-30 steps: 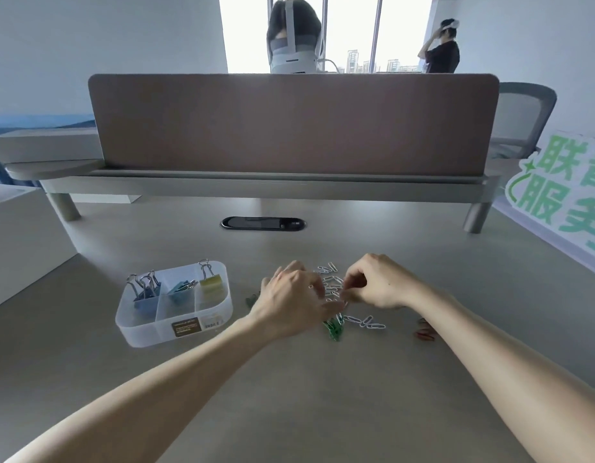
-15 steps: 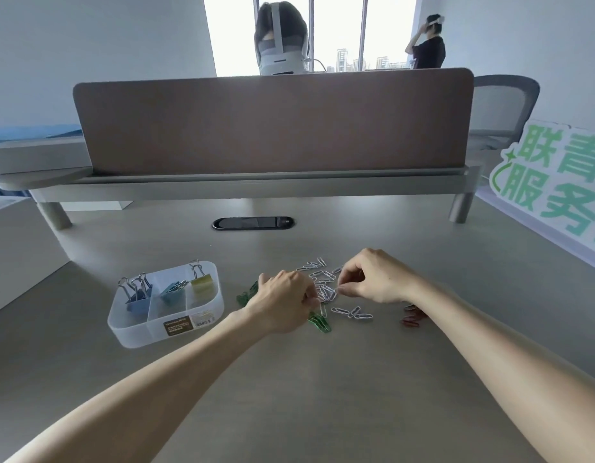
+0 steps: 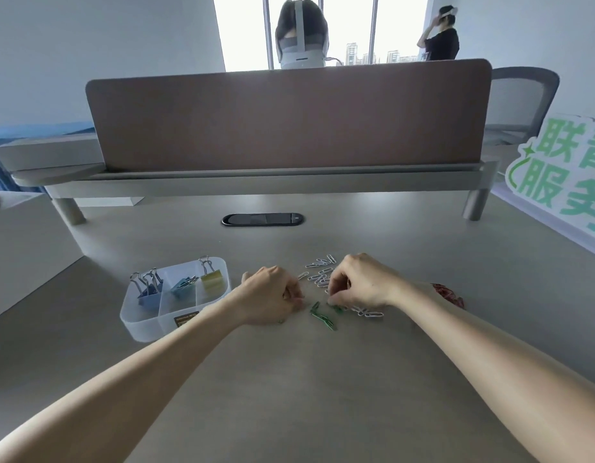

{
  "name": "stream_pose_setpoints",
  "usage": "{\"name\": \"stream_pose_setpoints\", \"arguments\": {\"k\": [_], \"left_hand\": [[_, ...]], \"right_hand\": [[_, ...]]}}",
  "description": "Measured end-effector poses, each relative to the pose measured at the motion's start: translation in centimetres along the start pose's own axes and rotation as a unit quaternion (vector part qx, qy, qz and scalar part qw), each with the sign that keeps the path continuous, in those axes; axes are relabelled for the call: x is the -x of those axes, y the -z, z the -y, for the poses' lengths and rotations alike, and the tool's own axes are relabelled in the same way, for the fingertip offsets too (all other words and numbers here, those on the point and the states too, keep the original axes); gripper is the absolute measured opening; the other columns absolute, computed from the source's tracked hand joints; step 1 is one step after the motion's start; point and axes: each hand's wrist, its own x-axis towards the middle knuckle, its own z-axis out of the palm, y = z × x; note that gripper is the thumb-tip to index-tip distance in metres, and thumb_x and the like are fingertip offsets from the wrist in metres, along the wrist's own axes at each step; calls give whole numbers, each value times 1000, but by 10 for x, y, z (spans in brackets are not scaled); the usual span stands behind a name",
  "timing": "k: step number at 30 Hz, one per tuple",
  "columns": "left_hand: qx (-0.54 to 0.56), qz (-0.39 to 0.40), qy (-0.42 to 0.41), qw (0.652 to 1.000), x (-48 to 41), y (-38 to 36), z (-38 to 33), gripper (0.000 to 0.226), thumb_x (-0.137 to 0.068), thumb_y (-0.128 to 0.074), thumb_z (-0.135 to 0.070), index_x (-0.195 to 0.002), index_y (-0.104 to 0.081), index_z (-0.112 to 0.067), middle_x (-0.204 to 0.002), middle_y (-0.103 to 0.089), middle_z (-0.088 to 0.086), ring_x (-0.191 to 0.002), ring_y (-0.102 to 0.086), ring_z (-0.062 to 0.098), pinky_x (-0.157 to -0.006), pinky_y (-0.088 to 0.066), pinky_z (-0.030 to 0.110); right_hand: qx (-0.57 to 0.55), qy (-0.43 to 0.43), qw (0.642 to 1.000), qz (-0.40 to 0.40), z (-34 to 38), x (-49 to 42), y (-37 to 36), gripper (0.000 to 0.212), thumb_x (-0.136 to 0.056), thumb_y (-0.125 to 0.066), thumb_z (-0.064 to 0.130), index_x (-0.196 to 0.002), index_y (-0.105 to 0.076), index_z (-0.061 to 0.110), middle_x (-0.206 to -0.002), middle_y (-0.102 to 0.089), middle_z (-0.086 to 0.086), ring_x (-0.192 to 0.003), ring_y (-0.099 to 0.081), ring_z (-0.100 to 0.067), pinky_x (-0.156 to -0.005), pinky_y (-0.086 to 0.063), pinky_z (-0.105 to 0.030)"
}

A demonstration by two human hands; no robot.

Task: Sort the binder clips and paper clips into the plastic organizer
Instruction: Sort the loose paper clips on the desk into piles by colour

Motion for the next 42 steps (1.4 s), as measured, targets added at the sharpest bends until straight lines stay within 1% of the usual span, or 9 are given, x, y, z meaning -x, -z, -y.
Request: {"name": "stream_pose_setpoints", "arguments": {"k": [2,7,12,15,21,26,31,38,42], "left_hand": [[-8,19,-15,1000,4,-1,7,8,-80,-63,-37,-84,-68,-32,-81,-54,-19,-80,-50,4,-83,-36,32],[70,-150,14,986,9,-10,19,26,-89,-54,-32,-114,-58,-27,-125,-51,-3,-112,-49,14,-87,-33,24],[64,-46,93,993,17,-25,22,56,-93,-38,-46,-143,-32,-22,-156,-20,0,-142,-18,16,-110,-15,28],[71,-54,80,993,21,-30,21,54,-95,-36,-42,-144,-30,-19,-155,-23,0,-142,-17,14,-109,-13,25],[48,-64,56,995,29,-41,24,54,-97,-31,-42,-146,-25,-20,-157,-18,-3,-144,-9,8,-115,-3,28],[53,-83,35,994,30,-40,24,49,-97,-35,-39,-143,-32,-21,-154,-27,-5,-141,-17,8,-114,-8,28],[47,-148,-22,988,26,-35,19,40,-91,-44,-34,-132,-47,-33,-142,-40,-8,-134,-32,11,-106,-21,30],[-100,-45,-127,986,-1,-42,-22,43,-90,-30,-38,-132,-35,-49,-152,-23,-12,-139,-12,11,-101,-15,55],[-118,-53,-132,983,1,-44,-17,44,-88,-25,-41,-129,-43,-46,-153,-22,-14,-139,-11,10,-98,-7,47]], "right_hand": [[24,-20,999,-28,-6,0,5,7,-76,-74,24,-79,-75,18,-71,-70,5,-62,-61,-7,-60,-48,-19],[-1,6,1000,-12,-4,14,5,15,-72,-76,37,-78,-73,24,-58,-58,15,-52,-51,5,-53,-38,-15],[14,-19,997,-77,-8,18,1,8,-76,-74,30,-75,-72,22,-66,-66,8,-60,-58,-6,-60,-44,-22],[5,-70,990,-120,-18,17,6,12,-73,-76,29,-65,-67,27,-62,-65,11,-61,-61,-10,-60,-43,-22],[14,-100,992,-75,-13,9,4,17,-65,-82,34,-69,-66,27,-69,-64,9,-68,-62,-13,-63,-49,-25],[35,-63,996,-60,7,-3,-1,24,-63,-82,42,-75,-67,28,-66,-51,15,-65,-53,-9,-58,-36,-23],[28,-109,990,-85,-7,4,21,24,-67,-81,40,-63,-62,26,-59,-58,14,-57,-55,-2,-49,-37,-19],[26,-138,988,-70,-22,19,25,25,-65,-81,40,-59,-61,27,-57,-56,12,-55,-51,-2,-49,-37,-21],[32,-134,989,-49,-26,29,22,25,-64,-81,42,-62,-61,28,-61,-56,12,-57,-51,0,-50,-35,-20]]}}
